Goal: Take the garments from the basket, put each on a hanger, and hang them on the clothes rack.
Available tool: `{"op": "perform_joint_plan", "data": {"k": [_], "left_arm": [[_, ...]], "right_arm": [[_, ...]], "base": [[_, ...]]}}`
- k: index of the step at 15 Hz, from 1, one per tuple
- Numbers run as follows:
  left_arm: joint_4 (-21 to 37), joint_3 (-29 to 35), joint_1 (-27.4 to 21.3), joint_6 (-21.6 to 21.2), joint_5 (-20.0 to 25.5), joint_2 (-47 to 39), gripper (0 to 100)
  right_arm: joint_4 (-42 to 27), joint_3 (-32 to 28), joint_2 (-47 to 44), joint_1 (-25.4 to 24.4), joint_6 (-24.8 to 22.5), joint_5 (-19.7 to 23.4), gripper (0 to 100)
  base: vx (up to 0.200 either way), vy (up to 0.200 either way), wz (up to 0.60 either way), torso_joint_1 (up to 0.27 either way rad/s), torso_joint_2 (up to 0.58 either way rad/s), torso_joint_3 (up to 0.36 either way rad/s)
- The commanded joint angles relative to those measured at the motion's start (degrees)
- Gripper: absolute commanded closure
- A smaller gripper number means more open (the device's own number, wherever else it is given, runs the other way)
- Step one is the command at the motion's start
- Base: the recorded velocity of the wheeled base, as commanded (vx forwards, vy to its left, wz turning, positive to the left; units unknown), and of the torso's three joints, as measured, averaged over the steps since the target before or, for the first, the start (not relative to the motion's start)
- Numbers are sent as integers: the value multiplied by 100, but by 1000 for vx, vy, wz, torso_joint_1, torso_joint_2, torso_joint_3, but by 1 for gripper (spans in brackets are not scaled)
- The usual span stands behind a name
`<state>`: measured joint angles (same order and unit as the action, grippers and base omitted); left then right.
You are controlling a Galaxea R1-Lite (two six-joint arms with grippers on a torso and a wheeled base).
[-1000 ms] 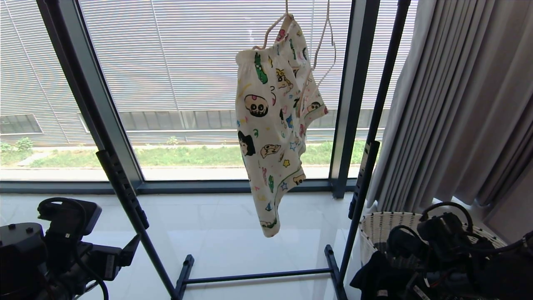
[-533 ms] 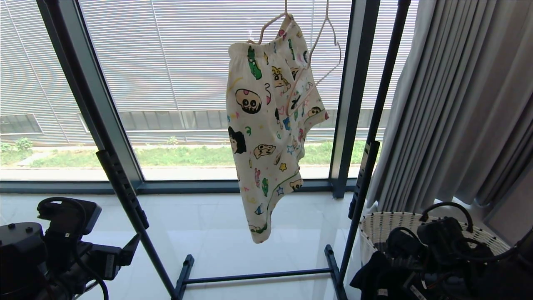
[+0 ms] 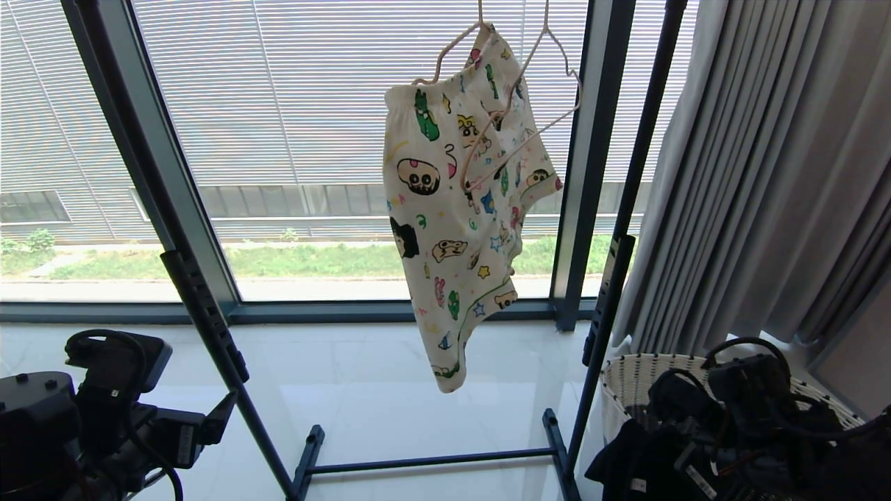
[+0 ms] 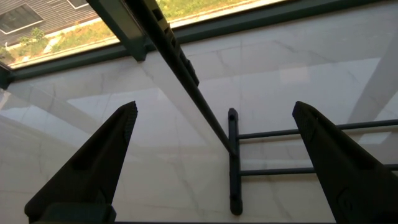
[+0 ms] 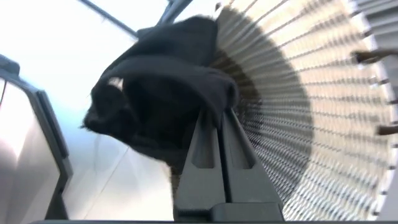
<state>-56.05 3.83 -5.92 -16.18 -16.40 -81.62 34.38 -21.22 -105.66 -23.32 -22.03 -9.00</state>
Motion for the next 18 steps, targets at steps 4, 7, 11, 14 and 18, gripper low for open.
{"op": "perform_joint_plan", "data": {"k": [4, 7, 11, 14, 18], "left_arm": [[-2, -22, -172, -17, -13, -12, 0], [-2, -14, -199, -228, -13, -12, 0], [-2, -22, -357, -228, -4, 14, 0], [-2, -5, -620, -228, -4, 32, 0], [-2, 4, -656, -228, -4, 93, 0]], "right_arm": [[-1996, -1156, 1856, -15, -320, 12, 100], [-3649, -2272, 2524, -76, -311, 21, 100], [-4378, -2835, 2840, -270, -311, 21, 100], [-4440, -3019, 2840, -401, -311, 12, 100], [-4756, -3353, 2814, -498, -311, 12, 100]], "base": [[0, 0, 0, 0, 0, 0], [0, 0, 0, 0, 0, 0], [-50, 0, 0, 2, 1, 2], [-200, 0, 0, 9, 4, -2], [-200, 0, 0, 4, 1, 6]]}}
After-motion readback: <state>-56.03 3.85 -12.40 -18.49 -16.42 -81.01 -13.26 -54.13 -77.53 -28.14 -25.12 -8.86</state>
